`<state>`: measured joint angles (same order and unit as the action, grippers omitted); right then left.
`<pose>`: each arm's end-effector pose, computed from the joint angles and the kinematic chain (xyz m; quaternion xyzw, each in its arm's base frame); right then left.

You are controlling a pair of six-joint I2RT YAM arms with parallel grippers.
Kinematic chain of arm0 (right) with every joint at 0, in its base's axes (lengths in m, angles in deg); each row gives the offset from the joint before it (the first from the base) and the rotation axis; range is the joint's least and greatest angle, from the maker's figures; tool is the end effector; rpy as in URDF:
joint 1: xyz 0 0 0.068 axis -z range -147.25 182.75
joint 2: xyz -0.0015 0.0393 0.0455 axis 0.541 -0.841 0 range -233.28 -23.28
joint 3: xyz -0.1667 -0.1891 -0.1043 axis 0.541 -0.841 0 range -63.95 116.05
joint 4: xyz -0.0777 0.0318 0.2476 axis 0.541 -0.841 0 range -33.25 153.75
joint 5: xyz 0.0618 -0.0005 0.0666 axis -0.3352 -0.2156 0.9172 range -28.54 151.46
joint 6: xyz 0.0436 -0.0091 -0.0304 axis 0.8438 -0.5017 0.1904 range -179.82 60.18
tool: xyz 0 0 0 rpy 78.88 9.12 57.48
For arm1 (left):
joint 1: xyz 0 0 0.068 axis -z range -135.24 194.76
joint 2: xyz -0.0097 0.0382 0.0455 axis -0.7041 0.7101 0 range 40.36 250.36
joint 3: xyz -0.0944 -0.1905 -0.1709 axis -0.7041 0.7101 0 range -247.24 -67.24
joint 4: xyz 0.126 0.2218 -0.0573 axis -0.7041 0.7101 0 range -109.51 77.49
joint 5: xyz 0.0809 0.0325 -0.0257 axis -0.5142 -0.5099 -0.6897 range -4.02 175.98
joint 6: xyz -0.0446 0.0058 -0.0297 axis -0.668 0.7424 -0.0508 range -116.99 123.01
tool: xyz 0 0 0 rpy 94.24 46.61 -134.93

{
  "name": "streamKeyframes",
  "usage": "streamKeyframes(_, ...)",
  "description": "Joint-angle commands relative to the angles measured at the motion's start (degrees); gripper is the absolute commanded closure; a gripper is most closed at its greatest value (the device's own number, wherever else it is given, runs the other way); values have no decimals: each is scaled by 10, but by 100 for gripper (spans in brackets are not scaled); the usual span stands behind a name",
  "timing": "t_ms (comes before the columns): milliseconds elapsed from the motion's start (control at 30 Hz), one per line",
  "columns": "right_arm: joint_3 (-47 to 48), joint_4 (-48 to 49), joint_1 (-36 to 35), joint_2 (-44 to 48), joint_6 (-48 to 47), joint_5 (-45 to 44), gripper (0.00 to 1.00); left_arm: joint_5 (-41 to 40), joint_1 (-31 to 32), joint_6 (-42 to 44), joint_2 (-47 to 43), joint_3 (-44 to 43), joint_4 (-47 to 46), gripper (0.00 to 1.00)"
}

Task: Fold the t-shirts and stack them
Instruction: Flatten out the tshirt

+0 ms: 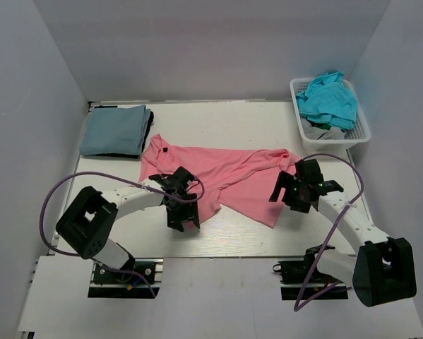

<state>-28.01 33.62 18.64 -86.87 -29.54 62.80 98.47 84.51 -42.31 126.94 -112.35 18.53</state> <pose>0.1994 0.0509 0.1968 0.1318 0.9516 0.1153 0.2527 0.1853 -0.1641 0.1527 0.0382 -0.9892 0.1412 0.0064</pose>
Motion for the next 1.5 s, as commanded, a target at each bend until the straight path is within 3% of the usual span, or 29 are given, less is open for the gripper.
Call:
streamKeyframes(0,-2,8,0,0,7,-47,10,-20,10,-9,20,-12,-18,32)
streamKeyframes(100,12,44,2,-10,16,-95,10,-40,10,-23,46,-27,-13,55)
streamKeyframes(233,94,63,2,-76,17,-142,10,-86,10,-41,52,-50,4,100)
streamKeyframes(500,246,74,7,-290,-14,-155,10,-140,4,-59,-8,-89,12,100)
streamKeyframes(667,299,80,13,-365,-21,-172,12,-155,-1,-59,-16,-109,30,100)
streamKeyframes(767,344,76,13,-398,-24,-189,24,-167,-1,-59,-16,-115,42,100)
streamKeyframes(900,372,68,17,-418,-25,-209,63,-186,-1,-59,-21,-127,48,100)
streamKeyframes(967,376,58,19,-411,-25,-225,89,-204,-1,-59,-27,-159,61,100)
streamKeyframes(1033,376,53,21,-399,-37,-238,100,-223,-1,-54,-32,-189,72,100)
streamKeyframes(1200,373,38,24,-322,-65,-248,100,-359,-1,-20,-76,-311,95,100)
streamKeyframes(1467,444,-23,34,-161,-165,-254,100,-560,-6,35,-82,-564,164,100)
